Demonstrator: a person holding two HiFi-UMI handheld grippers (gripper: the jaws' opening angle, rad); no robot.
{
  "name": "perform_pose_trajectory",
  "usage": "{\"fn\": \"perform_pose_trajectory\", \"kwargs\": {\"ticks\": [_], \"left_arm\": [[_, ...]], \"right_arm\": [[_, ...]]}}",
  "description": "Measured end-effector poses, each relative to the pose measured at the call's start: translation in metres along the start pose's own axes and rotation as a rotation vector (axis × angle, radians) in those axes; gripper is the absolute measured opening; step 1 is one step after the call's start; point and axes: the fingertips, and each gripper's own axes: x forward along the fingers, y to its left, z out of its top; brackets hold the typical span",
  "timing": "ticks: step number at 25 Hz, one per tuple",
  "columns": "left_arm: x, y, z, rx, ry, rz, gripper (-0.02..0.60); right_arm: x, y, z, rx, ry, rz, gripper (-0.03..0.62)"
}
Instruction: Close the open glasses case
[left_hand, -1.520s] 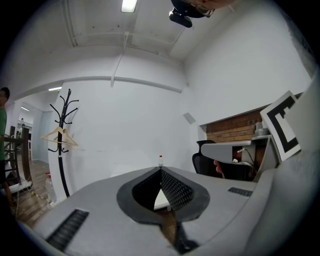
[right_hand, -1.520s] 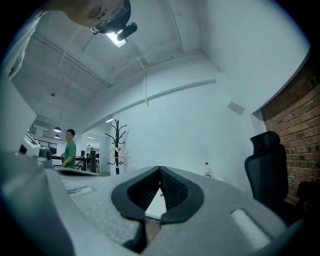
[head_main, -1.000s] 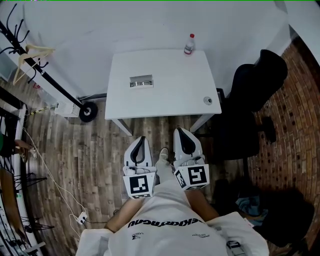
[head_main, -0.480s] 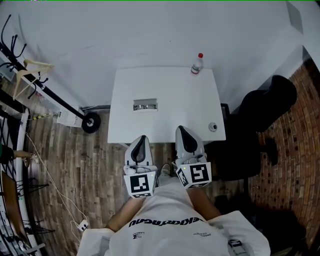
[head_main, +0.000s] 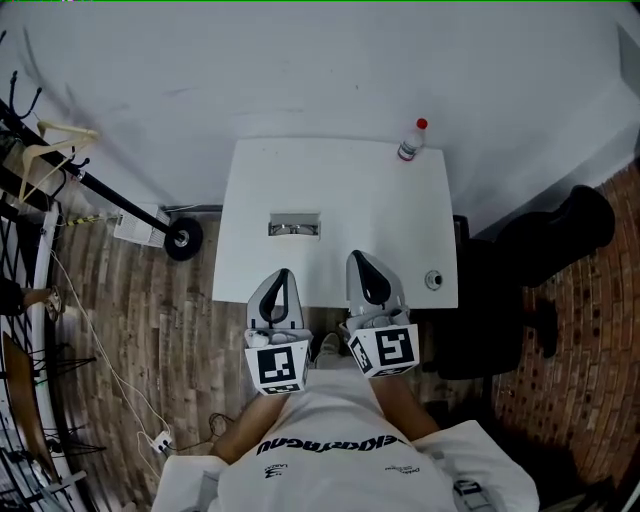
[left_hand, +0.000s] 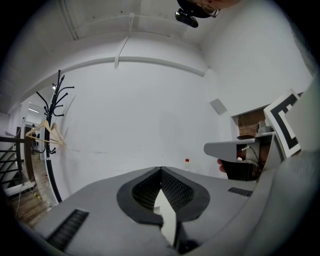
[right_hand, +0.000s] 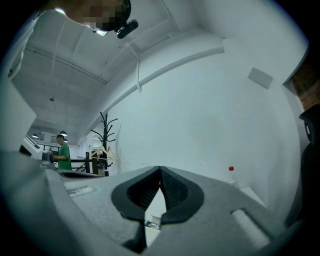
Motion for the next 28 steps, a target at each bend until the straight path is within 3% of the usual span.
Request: {"fn": "perform_pose_trajectory", "kwargs": {"ticks": [6, 10, 19, 28], "left_arm": [[0.024, 0.007, -0.017, -0.030, 0.089, 0.002, -0.003], [0.040, 0.023, -0.024, -0.020, 0.075, 0.009, -0.003], [0.081, 0.071, -0.055, -0.060, 0.146, -0.007, -0.002], [0.133, 0.102, -0.090, -0.095, 0.242, -0.082, -0.002]], "right_arm": [[0.022, -0.010, -0.019, 0.022, 0.044, 0.003, 0.000], [0.039, -0.011, -0.034, 0.032, 0.072, 0.003, 0.000], [0.090, 0.001, -0.060, 0.007, 0.125, -0.020, 0.000], [0.132, -0.002, -0.100, 0.017, 0.203, -0.077, 0.000]]}}
